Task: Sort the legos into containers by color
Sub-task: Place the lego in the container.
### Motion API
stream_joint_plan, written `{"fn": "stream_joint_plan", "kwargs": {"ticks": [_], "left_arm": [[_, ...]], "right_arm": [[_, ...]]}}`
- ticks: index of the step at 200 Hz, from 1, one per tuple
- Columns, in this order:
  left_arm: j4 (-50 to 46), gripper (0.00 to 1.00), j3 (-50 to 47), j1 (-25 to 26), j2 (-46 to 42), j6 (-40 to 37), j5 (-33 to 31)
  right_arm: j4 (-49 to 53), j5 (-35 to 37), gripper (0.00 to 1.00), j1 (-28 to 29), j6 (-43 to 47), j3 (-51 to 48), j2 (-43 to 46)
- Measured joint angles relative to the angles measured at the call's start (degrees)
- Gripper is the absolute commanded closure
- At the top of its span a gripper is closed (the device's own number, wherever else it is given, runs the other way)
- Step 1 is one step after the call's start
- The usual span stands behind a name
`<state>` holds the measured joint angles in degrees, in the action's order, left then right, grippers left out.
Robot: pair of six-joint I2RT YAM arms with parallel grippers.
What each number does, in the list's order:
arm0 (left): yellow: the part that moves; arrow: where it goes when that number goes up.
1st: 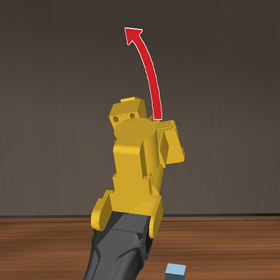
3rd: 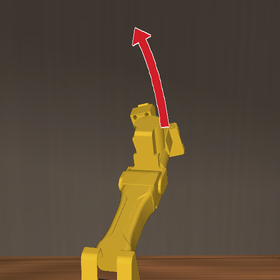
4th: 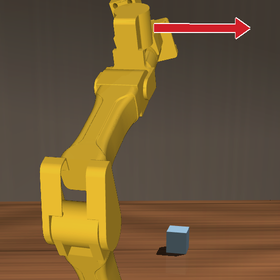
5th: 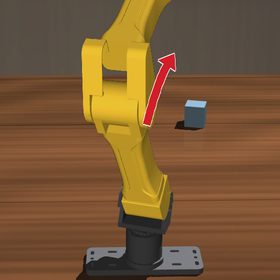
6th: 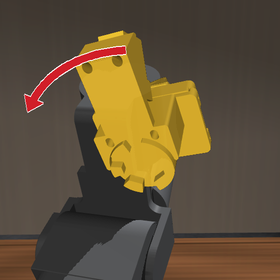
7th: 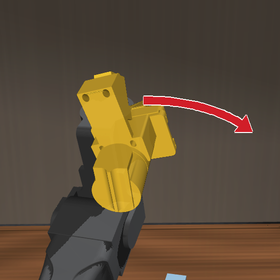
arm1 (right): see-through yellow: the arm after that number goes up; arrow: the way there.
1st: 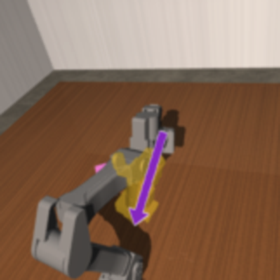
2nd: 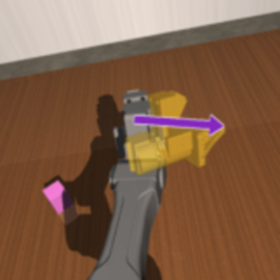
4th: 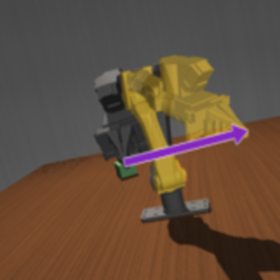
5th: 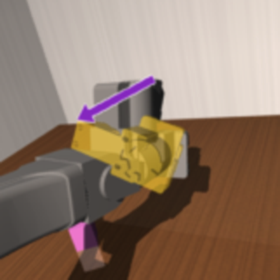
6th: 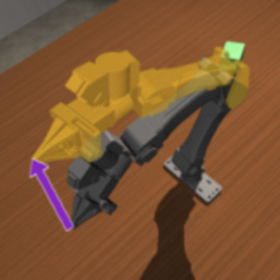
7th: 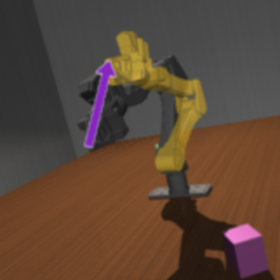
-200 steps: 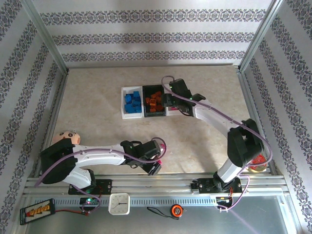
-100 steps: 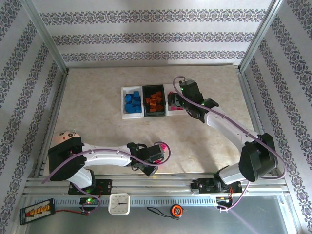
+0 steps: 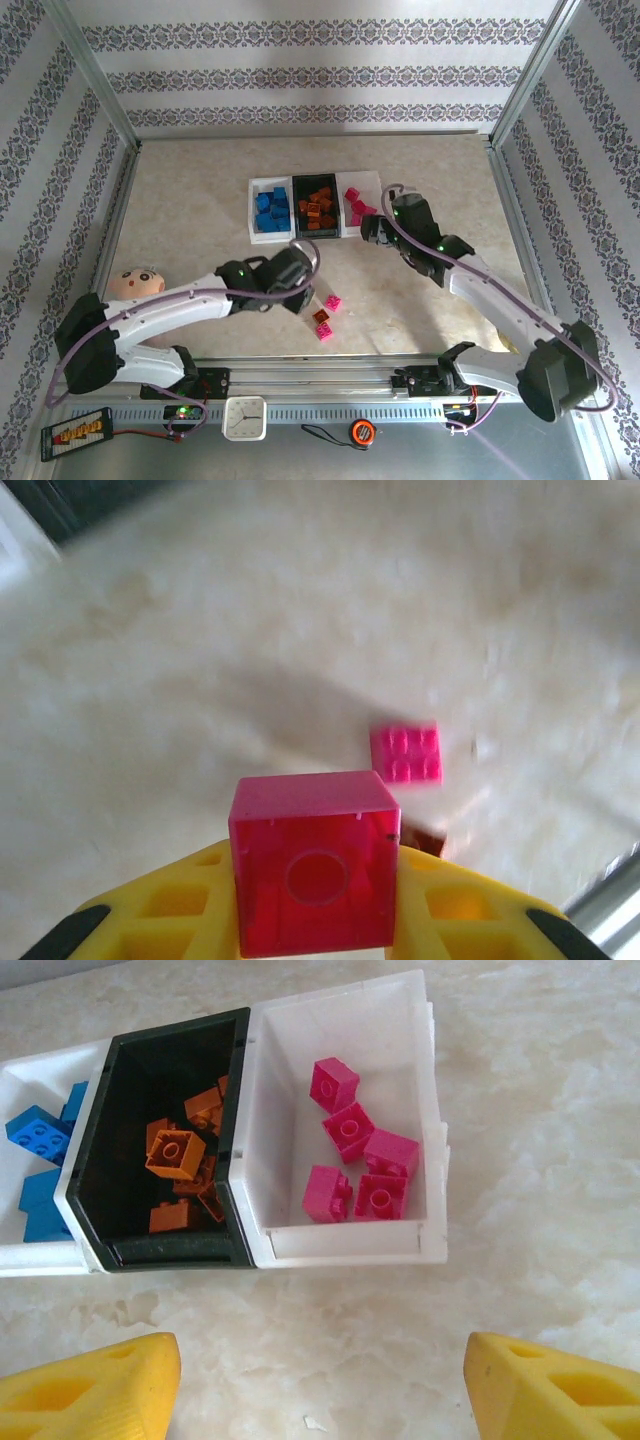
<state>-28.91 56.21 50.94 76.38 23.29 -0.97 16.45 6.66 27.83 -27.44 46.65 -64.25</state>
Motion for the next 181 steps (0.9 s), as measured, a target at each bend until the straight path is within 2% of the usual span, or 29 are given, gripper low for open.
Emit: {"fn": "stream_joint_plan", "kwargs": {"ticks": [31, 66, 143, 156, 181], "left_arm": [[5.2, 0.72, 11.5, -6.5, 10.0, -2.7, 3.9], [9.2, 0.72, 26.3, -11.1, 24.9, -3.5, 9.2], [9.1, 0.72, 53.5, -13.6, 50.0, -2.1, 15.4], [8.3, 0.67, 57.9, -14.1, 53.2, -1.7, 15.8], [6.4, 0.52, 63.2, -14.7, 57.1, -0.7, 16.2]], "right_arm": [[0.6, 0.0, 0.25, 0.0, -1.4, -3.6, 3.8], [1.5, 0.0, 0.25, 0.0, -2.4, -6.5, 6.1], [2.4, 0.0, 0.24, 0.1, -3.4, -8.9, 8.4], [2.4, 0.0, 0.24, 0.2, -3.8, -9.7, 8.5], [2.7, 0.0, 0.23, 0.9, -4.0, -10.6, 8.6]]}}
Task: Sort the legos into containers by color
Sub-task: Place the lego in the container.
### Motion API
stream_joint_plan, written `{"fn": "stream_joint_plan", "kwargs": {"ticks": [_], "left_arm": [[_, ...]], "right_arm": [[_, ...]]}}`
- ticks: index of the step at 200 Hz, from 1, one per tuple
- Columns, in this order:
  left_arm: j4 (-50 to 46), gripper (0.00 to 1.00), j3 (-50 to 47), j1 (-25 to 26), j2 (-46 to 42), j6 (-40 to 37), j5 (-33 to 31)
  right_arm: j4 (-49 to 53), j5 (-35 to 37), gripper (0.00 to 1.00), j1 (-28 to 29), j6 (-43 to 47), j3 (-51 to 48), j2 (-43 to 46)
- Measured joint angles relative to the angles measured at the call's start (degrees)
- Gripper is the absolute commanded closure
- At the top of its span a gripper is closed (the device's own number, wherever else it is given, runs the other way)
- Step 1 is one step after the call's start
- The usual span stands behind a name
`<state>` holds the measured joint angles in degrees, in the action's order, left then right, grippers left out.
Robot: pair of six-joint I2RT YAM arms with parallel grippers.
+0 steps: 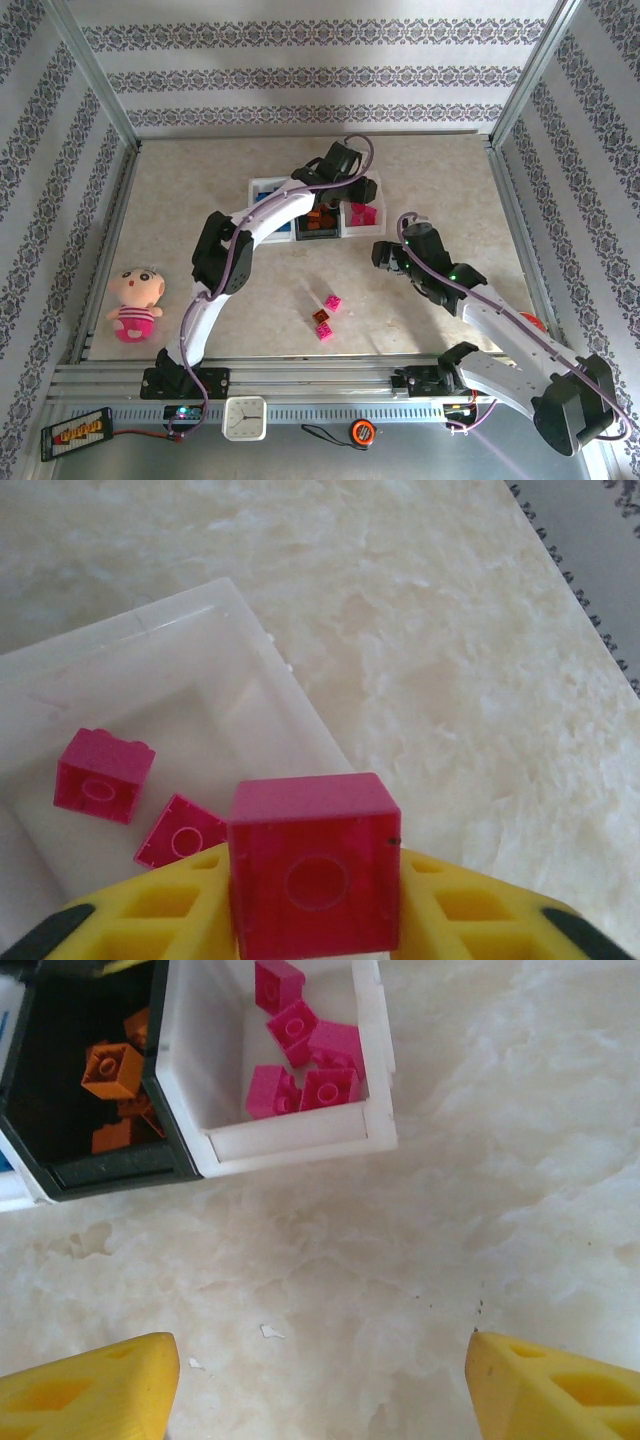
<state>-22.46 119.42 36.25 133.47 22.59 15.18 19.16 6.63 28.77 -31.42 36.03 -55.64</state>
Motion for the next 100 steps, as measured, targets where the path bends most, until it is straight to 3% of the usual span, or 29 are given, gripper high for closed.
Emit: {"fn": "stream_joint_plan", "kwargs": {"ticks": [41, 70, 100], "left_arm": [[-2.0, 0.31, 3.3, -0.3, 1.2, 1.5, 0.8], [-2.6, 0.23, 4.9, -0.4, 0.7, 1.9, 1.4], [-0.8, 0.12, -6.2, -0.4, -8.3, 2.3, 2.2]], "right_arm": [[0.2, -0.1, 0.22, 1.2, 0.0, -0.6, 0.6], [0.5, -1.2, 0.22, 2.9, 0.1, -0.7, 0.7], [1.0, -4.7, 0.22, 7.4, 0.7, -0.7, -0.6]]}}
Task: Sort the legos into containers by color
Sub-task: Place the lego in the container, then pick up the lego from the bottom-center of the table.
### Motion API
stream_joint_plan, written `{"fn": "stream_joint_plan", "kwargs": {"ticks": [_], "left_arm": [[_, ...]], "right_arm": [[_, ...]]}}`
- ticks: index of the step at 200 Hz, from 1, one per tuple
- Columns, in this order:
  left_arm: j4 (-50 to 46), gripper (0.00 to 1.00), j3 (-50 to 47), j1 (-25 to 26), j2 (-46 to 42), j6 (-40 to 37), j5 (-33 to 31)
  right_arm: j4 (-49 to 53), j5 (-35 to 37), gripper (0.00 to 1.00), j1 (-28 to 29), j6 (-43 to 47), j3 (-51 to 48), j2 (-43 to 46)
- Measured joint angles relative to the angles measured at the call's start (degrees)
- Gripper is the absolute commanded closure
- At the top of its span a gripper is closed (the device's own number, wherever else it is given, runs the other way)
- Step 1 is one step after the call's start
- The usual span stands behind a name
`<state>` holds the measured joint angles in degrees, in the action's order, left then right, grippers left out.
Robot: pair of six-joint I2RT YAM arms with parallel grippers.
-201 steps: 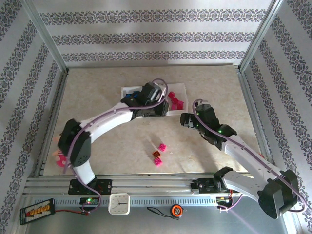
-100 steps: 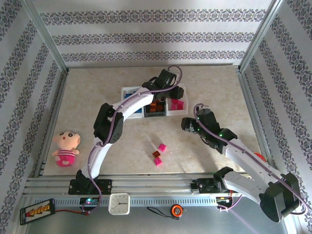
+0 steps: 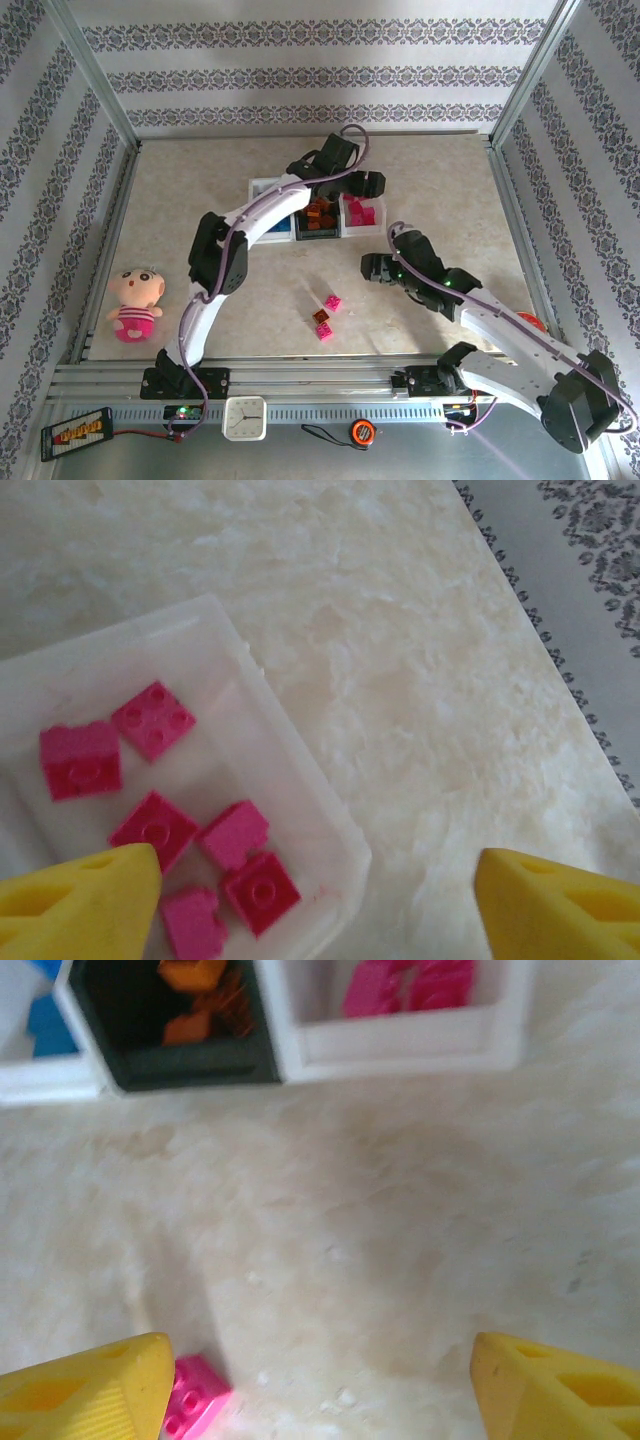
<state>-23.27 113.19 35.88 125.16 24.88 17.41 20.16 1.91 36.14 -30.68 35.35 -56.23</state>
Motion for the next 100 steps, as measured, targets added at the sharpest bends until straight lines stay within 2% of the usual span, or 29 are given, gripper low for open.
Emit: {"fn": "stream_joint_plan", "kwargs": {"ticks": [22, 37, 75, 100], "left_arm": [[3.5, 0.07, -14.0, 0.0, -12.4, 0.3, 0.1], [6.4, 0.00, -23.3, 0.0, -21.7, 0.6, -0.2], [11.8, 0.00, -46.0, 0.0, -44.0, 1.3, -4.4], [12.0, 0.00, -59.8, -0.2, -56.3, 2.5, -8.9]], "right_arm": [[0.7, -1.8, 0.22, 6.5, 0.9, 0.0, -3.0], [1.5, -2.8, 0.22, 11.1, 0.9, 0.0, -5.4], [2.0, -3.5, 0.22, 20.9, -0.3, 0.0, -9.6], [1.7, -2.5, 0.22, 25.9, -2.1, 0.0, -12.6]]}}
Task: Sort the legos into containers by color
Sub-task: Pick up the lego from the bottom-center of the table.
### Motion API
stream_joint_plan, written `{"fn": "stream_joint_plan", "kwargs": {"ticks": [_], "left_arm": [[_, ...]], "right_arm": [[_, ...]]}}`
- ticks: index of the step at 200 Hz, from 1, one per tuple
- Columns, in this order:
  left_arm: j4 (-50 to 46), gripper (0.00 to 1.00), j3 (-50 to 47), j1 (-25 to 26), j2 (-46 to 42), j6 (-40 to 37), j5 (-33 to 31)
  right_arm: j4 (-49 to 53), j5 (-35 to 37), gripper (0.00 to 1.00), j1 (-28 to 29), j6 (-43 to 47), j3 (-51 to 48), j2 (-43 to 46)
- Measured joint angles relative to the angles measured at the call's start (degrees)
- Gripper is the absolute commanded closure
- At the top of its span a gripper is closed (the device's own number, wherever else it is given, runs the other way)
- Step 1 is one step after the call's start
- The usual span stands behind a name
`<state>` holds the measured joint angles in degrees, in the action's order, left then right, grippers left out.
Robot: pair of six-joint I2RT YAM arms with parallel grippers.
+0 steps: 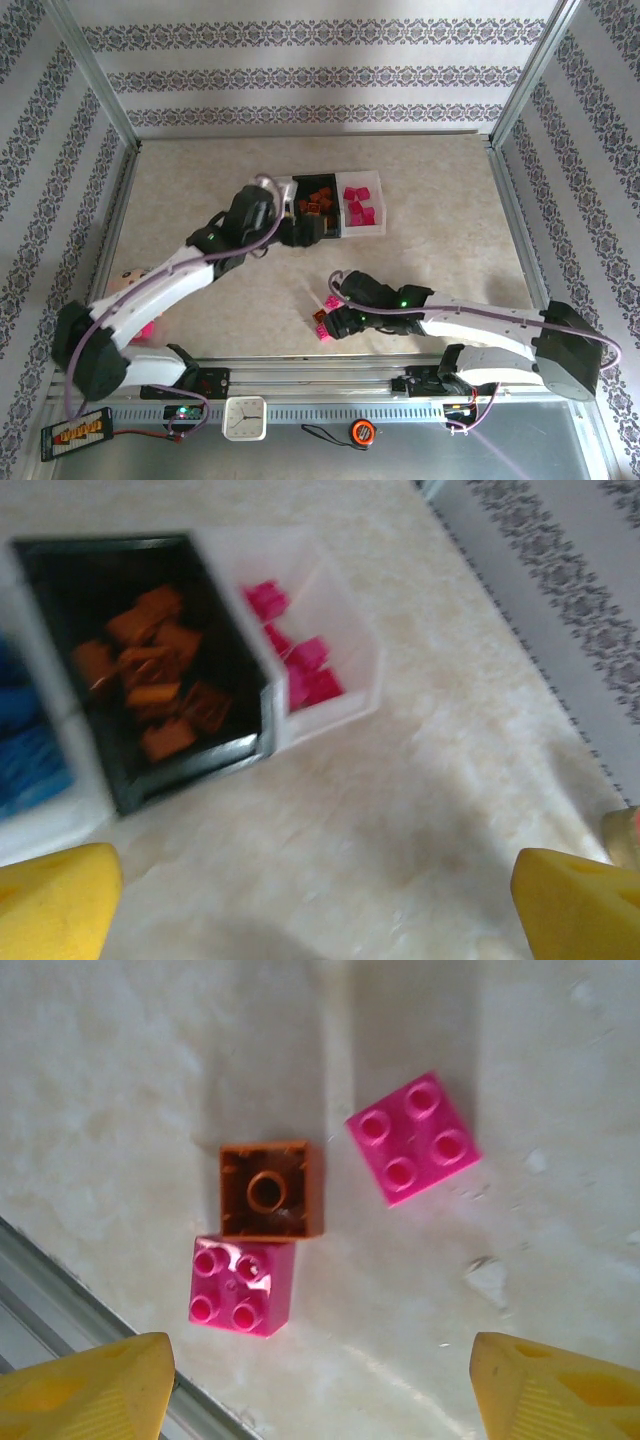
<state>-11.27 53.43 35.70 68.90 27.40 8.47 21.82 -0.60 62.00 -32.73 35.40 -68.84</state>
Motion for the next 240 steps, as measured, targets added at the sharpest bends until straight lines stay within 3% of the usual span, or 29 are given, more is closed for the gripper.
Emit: {"fn": "stream_joint_plan", "kwargs": {"ticks": [43, 88, 180, 240], "left_arm": [[-3.1, 0.00, -16.7, -0.2, -20.3, 3.2, -6.7], [-6.8, 0.00, -24.3, -0.2, -31.3, 7.1, -9.6], [-9.4, 0.00, -24.7, -0.2, -33.3, 8.8, -11.7], [-9.4, 0.00, -24.7, -0.2, -33.3, 8.9, -11.7]], "right_arm": [[-0.5, 2.8, 0.25, 5.3, -1.2, 3.3, -9.1], [-1.0, 5.6, 0.38, 7.3, -0.8, 9.2, -17.9], [-0.6, 4.3, 0.69, 8.4, 0.5, 11.6, -22.2], [0.7, 1.0, 0.73, 7.0, 2.1, 12.3, -9.6]]}}
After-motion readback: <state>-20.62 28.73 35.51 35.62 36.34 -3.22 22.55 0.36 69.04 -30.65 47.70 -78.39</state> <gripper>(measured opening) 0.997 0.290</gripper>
